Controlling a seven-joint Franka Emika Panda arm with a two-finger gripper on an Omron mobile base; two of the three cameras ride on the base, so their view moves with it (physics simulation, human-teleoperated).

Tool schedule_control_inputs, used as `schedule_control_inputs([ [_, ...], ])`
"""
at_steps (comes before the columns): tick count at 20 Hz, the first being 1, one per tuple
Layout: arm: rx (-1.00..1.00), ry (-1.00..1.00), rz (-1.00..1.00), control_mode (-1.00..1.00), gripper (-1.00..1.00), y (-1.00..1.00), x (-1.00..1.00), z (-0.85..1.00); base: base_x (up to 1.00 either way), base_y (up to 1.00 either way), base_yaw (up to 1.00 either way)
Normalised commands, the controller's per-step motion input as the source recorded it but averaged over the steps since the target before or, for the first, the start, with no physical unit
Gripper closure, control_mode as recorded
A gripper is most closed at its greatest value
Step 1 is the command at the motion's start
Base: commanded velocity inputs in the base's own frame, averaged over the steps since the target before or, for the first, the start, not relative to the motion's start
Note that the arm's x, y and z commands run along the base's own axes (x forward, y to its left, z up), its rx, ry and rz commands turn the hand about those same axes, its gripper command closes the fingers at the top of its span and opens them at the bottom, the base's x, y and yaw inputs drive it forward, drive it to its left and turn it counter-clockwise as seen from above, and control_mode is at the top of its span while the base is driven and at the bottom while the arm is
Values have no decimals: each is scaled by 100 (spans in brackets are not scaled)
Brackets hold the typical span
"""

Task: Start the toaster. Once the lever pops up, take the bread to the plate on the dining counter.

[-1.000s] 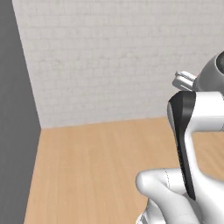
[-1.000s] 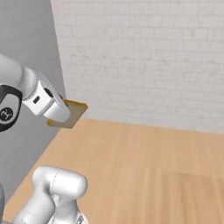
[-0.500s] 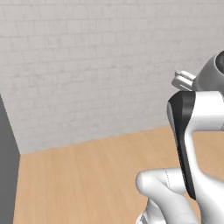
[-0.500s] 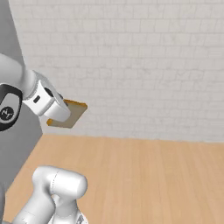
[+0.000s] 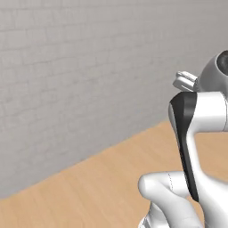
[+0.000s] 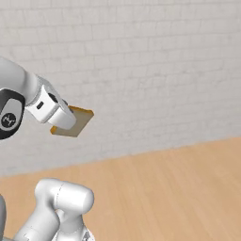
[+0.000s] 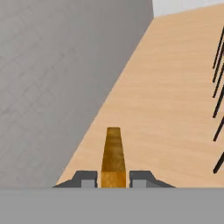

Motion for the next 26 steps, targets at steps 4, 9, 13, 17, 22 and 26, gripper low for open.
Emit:
schedule_control_inputs([
  [4,0,0,0,100,100,0,0,0,66,27,-63],
  [9,0,0,0,100,100,0,0,0,65,31,-62],
  [13,0,0,0,100,100,0,0,0,68,36,-62],
  [17,0,0,0,100,100,0,0,0,66,42,-61],
  [22,0,0,0,100,100,0,0,0,65,47,-59],
  [26,0,0,0,100,100,0,0,0,70,46,-60],
])
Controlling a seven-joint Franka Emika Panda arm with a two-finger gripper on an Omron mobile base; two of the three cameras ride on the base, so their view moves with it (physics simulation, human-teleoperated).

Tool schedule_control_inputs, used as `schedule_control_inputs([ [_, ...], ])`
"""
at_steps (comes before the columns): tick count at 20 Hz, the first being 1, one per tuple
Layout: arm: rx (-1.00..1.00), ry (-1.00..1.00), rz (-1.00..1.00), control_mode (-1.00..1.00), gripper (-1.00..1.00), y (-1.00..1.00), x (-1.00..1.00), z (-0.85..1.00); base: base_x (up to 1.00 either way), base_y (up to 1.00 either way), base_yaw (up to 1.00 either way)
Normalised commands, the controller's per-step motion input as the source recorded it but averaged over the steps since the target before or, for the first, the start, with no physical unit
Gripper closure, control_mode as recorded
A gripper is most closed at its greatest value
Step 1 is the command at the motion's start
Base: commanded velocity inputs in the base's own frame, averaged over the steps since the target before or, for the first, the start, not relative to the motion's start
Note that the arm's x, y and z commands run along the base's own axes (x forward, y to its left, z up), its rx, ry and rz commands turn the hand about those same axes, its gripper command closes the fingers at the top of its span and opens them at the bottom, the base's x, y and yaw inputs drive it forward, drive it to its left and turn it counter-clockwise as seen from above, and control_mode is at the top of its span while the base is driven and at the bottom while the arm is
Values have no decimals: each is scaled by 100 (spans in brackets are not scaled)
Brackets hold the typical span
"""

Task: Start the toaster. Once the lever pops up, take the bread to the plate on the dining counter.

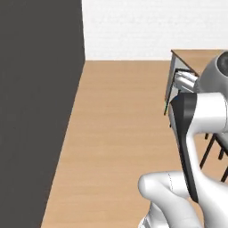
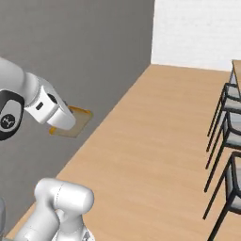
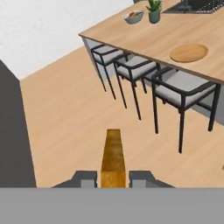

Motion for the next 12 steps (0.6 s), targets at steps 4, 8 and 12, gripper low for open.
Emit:
schedule_control_inputs([
  [4,0,0,0,100,100,0,0,0,70,39,-60],
  [8,0,0,0,100,100,0,0,0,70,38,-60],
  [12,0,0,0,100,100,0,0,0,70,38,-59],
])
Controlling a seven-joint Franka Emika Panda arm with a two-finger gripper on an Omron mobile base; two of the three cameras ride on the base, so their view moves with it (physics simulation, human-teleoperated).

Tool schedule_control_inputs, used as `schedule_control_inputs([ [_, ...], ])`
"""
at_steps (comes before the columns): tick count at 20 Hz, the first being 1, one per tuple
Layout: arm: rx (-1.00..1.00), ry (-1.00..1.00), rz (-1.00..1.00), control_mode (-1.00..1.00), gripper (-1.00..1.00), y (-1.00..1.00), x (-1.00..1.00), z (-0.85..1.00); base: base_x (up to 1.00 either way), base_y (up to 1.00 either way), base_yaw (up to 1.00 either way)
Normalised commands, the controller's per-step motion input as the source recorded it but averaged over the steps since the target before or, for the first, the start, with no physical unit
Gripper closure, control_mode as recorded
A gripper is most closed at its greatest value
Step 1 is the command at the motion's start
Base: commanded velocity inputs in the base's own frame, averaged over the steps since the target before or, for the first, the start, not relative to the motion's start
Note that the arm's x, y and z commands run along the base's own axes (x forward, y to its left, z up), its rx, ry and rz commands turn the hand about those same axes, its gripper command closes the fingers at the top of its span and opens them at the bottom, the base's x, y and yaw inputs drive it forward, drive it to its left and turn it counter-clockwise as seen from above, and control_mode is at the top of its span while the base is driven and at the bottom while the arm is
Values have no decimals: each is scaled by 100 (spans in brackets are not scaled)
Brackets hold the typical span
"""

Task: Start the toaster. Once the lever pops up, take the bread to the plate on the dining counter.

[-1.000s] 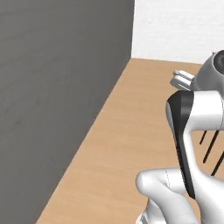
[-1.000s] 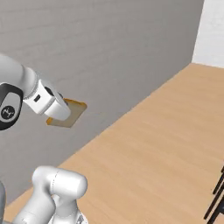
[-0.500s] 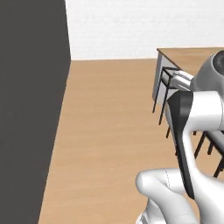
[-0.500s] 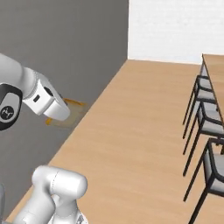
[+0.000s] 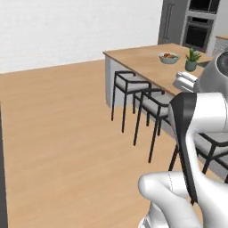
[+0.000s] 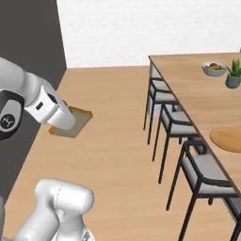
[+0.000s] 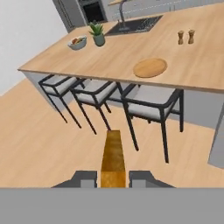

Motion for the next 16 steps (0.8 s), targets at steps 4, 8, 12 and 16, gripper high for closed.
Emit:
schedule_control_inputs([
  [4,0,0,0,100,100,0,0,0,68,37,-60],
  [8,0,0,0,100,100,0,0,0,67,33,-59],
  [12,0,0,0,100,100,0,0,0,65,34,-59],
  [16,0,0,0,100,100,0,0,0,63,34,-59],
])
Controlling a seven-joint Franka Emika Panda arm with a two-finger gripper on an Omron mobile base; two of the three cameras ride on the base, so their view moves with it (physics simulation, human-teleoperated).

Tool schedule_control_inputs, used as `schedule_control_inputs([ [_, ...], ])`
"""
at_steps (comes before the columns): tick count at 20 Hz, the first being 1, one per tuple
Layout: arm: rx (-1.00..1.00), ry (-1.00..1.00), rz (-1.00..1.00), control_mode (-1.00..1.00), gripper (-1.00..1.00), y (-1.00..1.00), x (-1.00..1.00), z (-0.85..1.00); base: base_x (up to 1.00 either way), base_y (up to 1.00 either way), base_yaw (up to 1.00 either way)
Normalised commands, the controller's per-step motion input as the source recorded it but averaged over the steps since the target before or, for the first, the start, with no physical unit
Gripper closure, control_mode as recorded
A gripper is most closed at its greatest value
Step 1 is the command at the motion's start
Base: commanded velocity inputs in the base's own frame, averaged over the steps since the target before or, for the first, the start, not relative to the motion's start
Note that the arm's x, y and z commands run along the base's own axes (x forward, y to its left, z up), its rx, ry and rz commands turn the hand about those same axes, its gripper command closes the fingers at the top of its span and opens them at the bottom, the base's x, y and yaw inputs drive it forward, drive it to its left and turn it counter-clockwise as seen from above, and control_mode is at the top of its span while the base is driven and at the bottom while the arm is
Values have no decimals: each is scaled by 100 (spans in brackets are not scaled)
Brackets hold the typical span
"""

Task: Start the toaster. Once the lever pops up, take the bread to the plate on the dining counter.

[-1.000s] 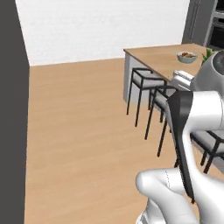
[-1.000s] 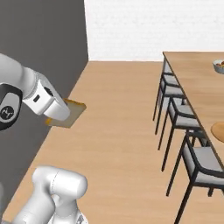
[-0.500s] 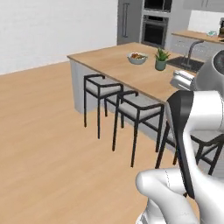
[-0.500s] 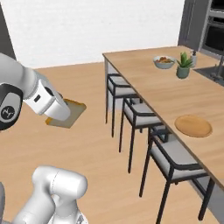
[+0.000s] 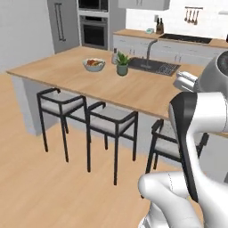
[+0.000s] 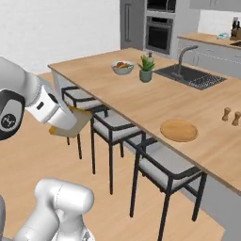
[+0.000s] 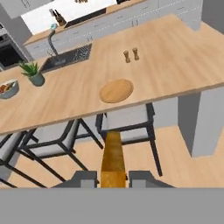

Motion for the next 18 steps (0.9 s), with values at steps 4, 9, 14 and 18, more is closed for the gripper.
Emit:
schedule_control_inputs([
  [4,0,0,0,100,100,0,0,0,65,34,-60],
  [9,0,0,0,100,100,0,0,0,65,30,-60],
  [14,0,0,0,100,100,0,0,0,68,8,-54],
  [18,0,0,0,100,100,0,0,0,77,0,-41],
])
